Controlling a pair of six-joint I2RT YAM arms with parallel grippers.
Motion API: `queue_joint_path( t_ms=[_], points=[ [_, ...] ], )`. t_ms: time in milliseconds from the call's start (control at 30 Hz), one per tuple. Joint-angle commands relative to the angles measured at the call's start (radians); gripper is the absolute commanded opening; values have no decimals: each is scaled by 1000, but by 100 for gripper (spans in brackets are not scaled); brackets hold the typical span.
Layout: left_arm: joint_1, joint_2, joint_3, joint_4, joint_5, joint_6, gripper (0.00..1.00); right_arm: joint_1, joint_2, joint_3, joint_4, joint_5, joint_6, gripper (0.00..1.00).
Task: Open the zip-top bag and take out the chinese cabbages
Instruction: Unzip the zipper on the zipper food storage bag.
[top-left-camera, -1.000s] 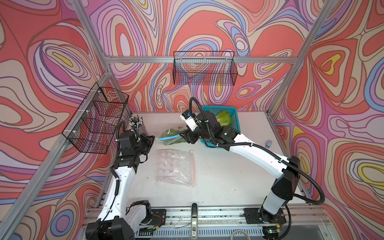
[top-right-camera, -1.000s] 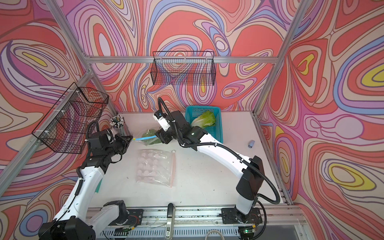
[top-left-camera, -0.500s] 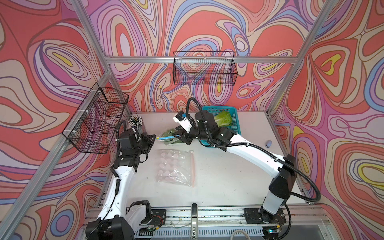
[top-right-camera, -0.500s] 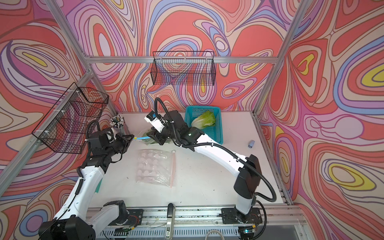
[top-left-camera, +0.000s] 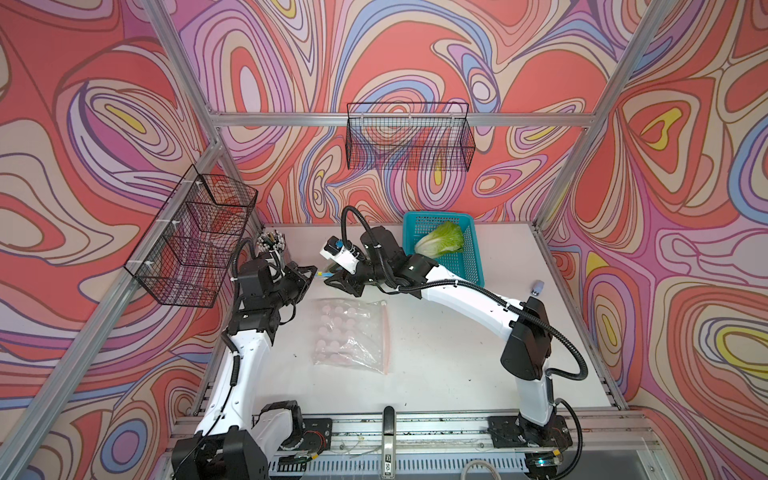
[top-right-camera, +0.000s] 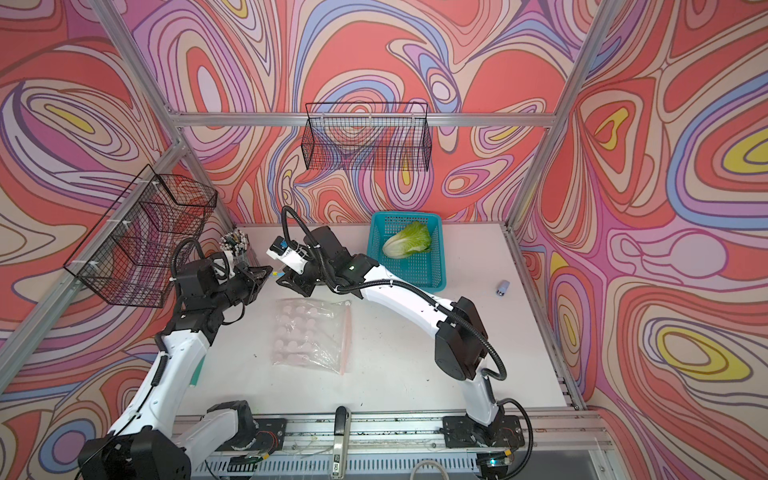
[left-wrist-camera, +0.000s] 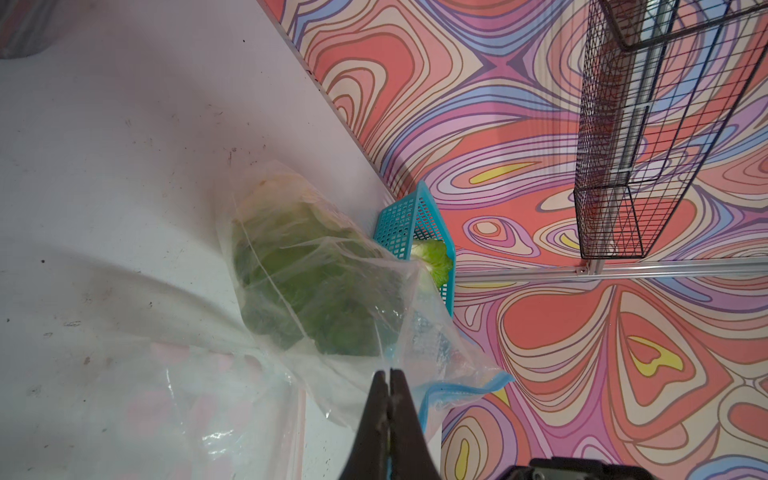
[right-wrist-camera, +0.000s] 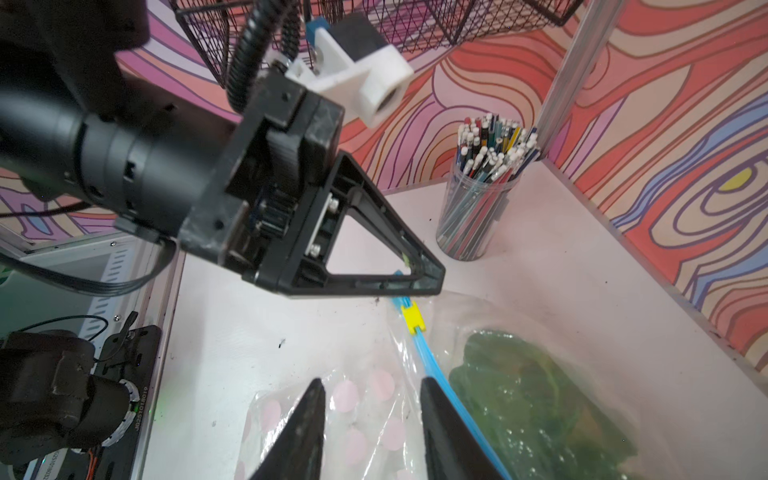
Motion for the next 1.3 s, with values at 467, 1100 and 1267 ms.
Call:
queue_joint_path(
  t_ms=[467,1100,1267],
  points=[
    [5,12,-1,46,55,39,0,7,92,101,-35,-10,-155,27],
    [5,17,4,54,88,48,0,7,144,156,-44,-6,-197,21],
    [4,18,4,54,90,50,0,7,150,165,-58,5,-215,21]
  ],
)
